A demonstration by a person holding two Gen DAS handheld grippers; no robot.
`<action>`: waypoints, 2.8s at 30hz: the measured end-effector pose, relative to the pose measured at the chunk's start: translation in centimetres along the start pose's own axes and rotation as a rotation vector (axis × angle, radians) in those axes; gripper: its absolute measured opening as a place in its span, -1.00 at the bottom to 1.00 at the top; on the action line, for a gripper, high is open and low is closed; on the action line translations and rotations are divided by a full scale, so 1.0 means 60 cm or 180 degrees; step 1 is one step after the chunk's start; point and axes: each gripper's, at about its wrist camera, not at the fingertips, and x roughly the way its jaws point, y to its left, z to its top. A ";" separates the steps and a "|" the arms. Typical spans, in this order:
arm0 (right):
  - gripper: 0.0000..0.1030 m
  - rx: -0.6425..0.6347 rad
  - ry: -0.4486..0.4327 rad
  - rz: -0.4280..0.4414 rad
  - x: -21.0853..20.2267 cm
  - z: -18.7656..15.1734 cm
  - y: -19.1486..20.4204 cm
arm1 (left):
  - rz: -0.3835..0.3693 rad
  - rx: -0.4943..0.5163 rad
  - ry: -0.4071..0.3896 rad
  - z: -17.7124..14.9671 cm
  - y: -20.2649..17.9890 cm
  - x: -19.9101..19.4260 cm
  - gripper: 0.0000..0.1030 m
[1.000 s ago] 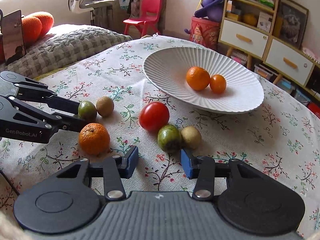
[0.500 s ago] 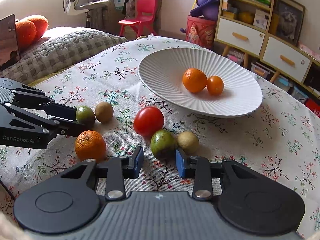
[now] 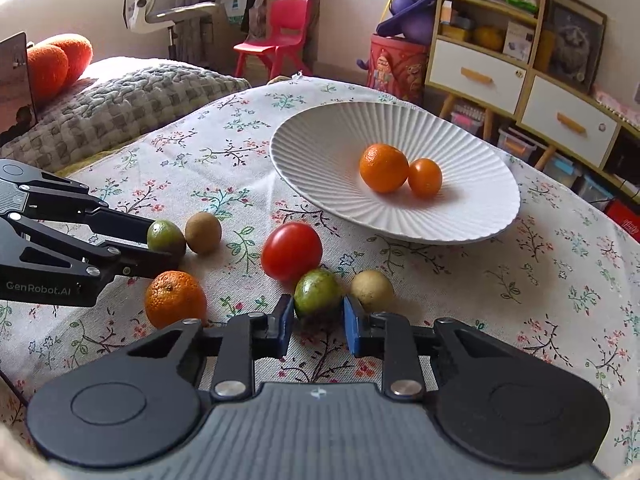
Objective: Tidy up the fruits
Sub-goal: 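Close the left gripper on the lime while the right gripper grasps the dark green tomato, then carry the lime and green tomato in both grippers over the bowl, then open both grippers to release the fruits into the bowl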
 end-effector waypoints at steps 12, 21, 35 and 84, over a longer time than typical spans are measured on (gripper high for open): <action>-0.54 -0.0012 -0.0059 0.0030 -0.016 0.010 0.000 | 0.0006 -0.0088 0.0013 0.016 0.006 -0.011 -0.65; -0.54 0.0057 -0.0178 0.0043 -0.034 0.025 -0.003 | -0.0006 -0.0091 -0.0115 0.045 0.001 -0.022 -0.65; -0.54 0.0219 -0.0292 -0.0182 -0.028 0.058 -0.031 | -0.0017 -0.0069 -0.0225 0.105 -0.019 0.003 -0.65; -0.25 0.0739 -0.0074 -0.0141 0.039 0.096 -0.137 | -0.0159 0.0179 -0.0046 0.163 -0.053 0.108 -0.28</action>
